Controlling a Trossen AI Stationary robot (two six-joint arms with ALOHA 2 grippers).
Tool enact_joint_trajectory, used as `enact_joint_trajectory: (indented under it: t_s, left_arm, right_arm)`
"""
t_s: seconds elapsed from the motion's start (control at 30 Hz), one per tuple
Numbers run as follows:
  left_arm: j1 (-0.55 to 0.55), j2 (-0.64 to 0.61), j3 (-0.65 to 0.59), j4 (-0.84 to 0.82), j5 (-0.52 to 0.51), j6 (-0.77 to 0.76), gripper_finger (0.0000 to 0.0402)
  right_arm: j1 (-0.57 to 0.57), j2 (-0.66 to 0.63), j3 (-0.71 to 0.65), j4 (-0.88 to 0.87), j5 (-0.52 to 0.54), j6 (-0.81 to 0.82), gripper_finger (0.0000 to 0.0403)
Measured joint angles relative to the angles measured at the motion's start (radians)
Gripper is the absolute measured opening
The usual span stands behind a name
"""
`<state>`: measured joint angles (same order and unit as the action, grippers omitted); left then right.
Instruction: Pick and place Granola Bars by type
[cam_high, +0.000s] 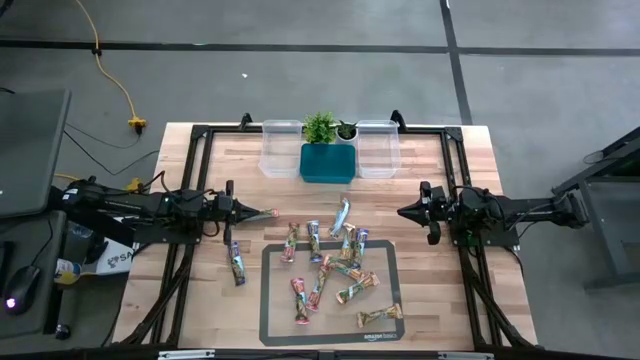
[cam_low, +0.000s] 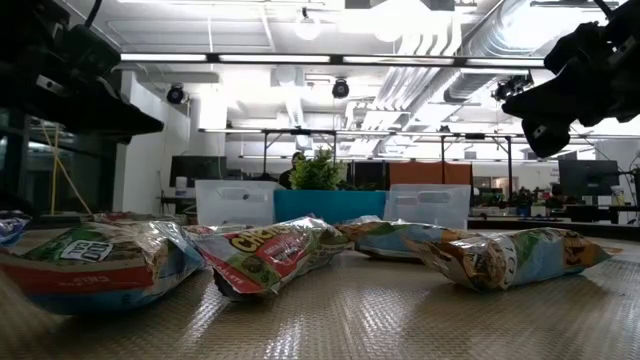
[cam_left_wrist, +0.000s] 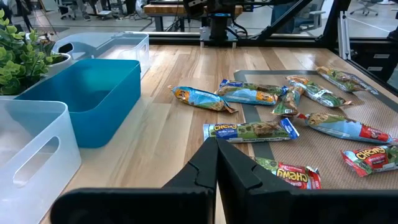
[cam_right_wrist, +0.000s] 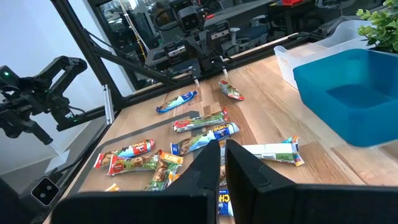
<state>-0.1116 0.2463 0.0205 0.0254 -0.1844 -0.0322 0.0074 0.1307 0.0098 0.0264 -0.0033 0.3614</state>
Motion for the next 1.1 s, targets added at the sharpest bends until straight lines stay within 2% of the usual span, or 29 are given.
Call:
enact_joint_trajectory:
  t_s: [0.2,0.5,0.6,0.7,0.83,0.97,1.1]
  left_arm:
    - [0.0,0.0,0.0,0.0,0.0,0.0,0.0001]
    - [0.0,0.0,0.0,0.0,0.0,0.0,0.0001]
    - [0.0,0.0,0.0,0.0,0.0,0.0,0.0001]
    - [0.0,0.0,0.0,0.0,0.0,0.0,0.0001]
    - [0.0,0.0,0.0,0.0,0.0,0.0,0.0001]
    - [0.0,0.0,0.0,0.0,0.0,0.0,0.0001]
    - [0.0,0.0,0.0,0.0,0.0,0.0,0.0001]
  right_arm:
    - [0.0,0.0,0.0,0.0,0.0,0.016,0.0009]
    - [0.0,0.0,0.0,0.011,0.0,0.313,0.0004]
    - [0.0,0.0,0.0,0.064,0.0,0.377,0.0006]
    - [0.0,0.0,0.0,0.181,-0.035,0.31,0.001]
    - [0.0,0.0,0.054,0.251,-0.183,0.144,0.0016]
    - [0.0,0.001,0.189,0.173,-0.176,0.109,0.0025]
    - [0.0,0.023,0.372,0.035,-0.158,-0.031,0.0037]
